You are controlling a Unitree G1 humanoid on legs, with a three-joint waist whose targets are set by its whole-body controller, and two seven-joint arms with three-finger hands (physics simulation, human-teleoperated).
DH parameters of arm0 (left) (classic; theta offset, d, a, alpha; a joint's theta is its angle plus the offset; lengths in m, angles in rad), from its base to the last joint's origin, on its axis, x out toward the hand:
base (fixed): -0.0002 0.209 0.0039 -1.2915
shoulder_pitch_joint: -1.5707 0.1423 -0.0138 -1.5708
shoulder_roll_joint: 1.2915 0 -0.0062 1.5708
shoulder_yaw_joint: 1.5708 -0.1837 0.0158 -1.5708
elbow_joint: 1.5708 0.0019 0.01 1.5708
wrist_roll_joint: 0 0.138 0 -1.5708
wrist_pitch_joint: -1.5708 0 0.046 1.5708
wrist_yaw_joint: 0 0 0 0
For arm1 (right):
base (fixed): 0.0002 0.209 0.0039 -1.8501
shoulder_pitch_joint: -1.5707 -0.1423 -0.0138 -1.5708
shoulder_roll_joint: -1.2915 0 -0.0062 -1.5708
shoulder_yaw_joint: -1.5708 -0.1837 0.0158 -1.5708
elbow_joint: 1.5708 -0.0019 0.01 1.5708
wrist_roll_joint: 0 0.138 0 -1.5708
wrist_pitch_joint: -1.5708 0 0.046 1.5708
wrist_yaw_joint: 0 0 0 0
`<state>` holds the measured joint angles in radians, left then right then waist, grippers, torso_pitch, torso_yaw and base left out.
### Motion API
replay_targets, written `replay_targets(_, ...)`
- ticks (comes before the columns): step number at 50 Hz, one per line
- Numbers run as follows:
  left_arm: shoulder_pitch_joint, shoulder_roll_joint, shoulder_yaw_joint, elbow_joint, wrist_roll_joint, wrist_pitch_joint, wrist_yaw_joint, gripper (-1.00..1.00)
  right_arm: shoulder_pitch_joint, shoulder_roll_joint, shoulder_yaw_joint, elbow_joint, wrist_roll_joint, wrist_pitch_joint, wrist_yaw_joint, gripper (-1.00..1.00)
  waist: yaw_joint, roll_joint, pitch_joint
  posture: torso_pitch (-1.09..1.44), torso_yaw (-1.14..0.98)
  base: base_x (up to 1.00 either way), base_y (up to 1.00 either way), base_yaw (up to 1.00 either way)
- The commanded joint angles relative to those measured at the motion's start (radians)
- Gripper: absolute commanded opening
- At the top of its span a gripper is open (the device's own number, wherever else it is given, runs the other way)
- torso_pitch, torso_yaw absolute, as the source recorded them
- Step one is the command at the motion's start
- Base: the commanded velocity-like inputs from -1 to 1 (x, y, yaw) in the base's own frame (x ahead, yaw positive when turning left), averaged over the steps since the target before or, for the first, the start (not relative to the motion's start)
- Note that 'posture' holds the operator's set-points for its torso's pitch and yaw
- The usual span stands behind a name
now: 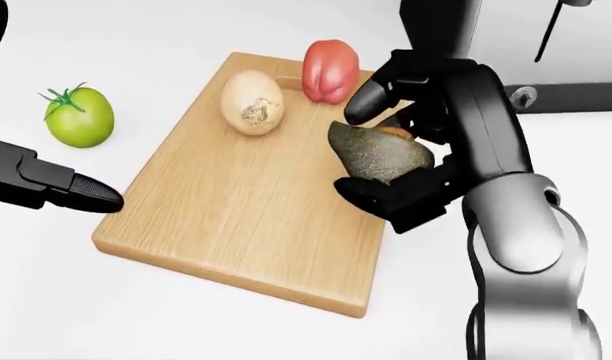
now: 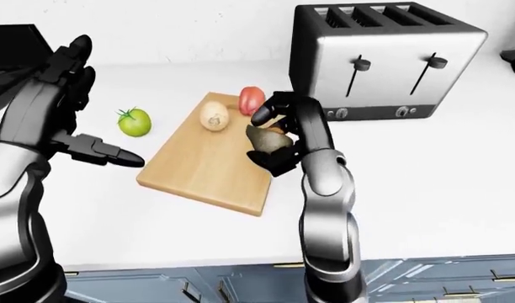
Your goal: Place the avocado, onion, tomato and bell pepper on the cutting board.
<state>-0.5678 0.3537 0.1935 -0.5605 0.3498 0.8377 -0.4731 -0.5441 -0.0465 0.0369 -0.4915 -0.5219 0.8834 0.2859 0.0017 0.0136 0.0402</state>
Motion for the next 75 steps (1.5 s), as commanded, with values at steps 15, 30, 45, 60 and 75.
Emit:
replay_targets(15,-0.016,0.010,0.012,-0.034,0.006,-0.026,0.007,1.00,-0.103,0.036,0.017,0.159,0.049,-0.174,-0.084,-0.84,-0.001,0.005,-0.031,0.00,0.00,0.00,0.00,0.00)
replay_targets(30,0.004,0.003,0.013,-0.031,0.011,-0.041,0.010,1.00,-0.060,0.065,0.040,0.139,0.033,-0.179,-0.070,-0.71,-0.001,0.004,-0.031,0.00,0.00,0.00,0.00,0.00)
replay_targets(45,-0.011,0.012,0.012,-0.038,0.017,-0.026,-0.003,1.00,-0.064,0.074,0.049,0.154,0.025,-0.185,-0.066,-0.51,0.000,0.005,-0.028,0.00,0.00,0.00,0.00,0.00)
replay_targets(60,-0.014,0.002,0.004,-0.012,0.027,-0.050,0.003,1.00,-0.043,0.069,0.042,0.109,0.013,-0.168,-0.051,-0.42,0.001,0.004,-0.030,0.00,0.00,0.00,0.00,0.00)
replay_targets(75,0.006,0.000,0.009,-0.024,0.028,-0.053,0.001,1.00,-0.033,0.065,0.046,0.098,0.016,-0.161,-0.049,-0.04,0.002,0.004,-0.033,0.00,0.00,0.00,0.00,0.00)
